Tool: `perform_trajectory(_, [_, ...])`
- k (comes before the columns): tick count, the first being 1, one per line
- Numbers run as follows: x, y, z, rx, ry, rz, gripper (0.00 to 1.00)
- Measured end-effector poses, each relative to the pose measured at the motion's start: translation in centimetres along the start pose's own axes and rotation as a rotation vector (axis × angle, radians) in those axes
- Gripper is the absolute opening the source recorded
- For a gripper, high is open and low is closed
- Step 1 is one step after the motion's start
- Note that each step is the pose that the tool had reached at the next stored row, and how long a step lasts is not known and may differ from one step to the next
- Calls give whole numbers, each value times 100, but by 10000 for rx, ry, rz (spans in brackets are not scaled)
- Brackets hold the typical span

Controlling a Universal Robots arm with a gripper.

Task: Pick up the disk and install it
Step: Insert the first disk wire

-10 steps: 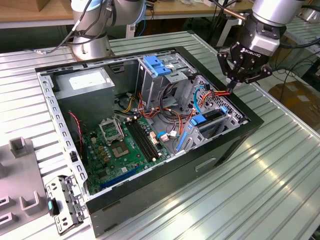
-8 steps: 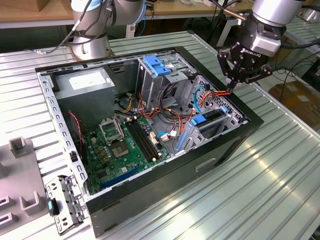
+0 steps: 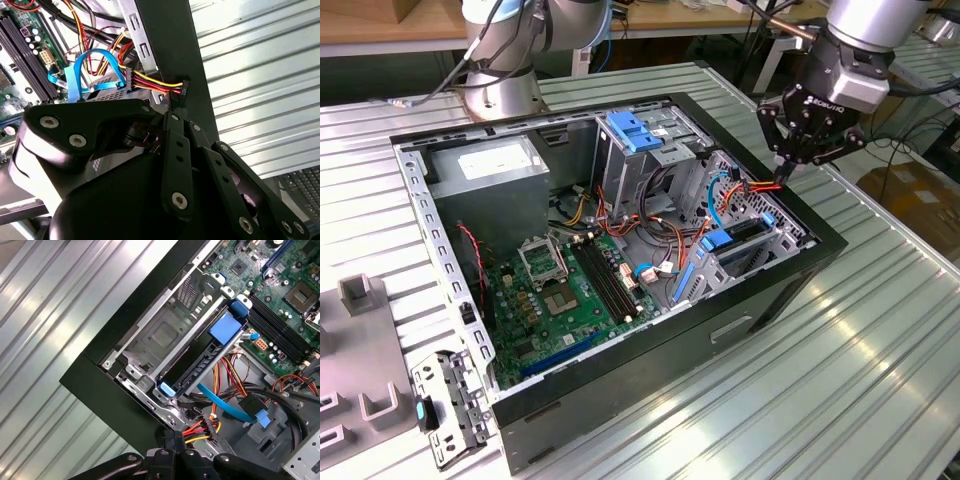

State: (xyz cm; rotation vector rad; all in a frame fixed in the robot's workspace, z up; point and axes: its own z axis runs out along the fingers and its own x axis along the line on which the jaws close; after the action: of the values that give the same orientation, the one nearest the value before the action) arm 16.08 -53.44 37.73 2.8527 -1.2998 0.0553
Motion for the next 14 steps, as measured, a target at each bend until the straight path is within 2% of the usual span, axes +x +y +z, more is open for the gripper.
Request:
perform_trajectory(6, [4, -5, 0, 37, -9, -1046, 11])
perform_trajectory(14, [15, -18, 0, 40, -8, -1137, 11])
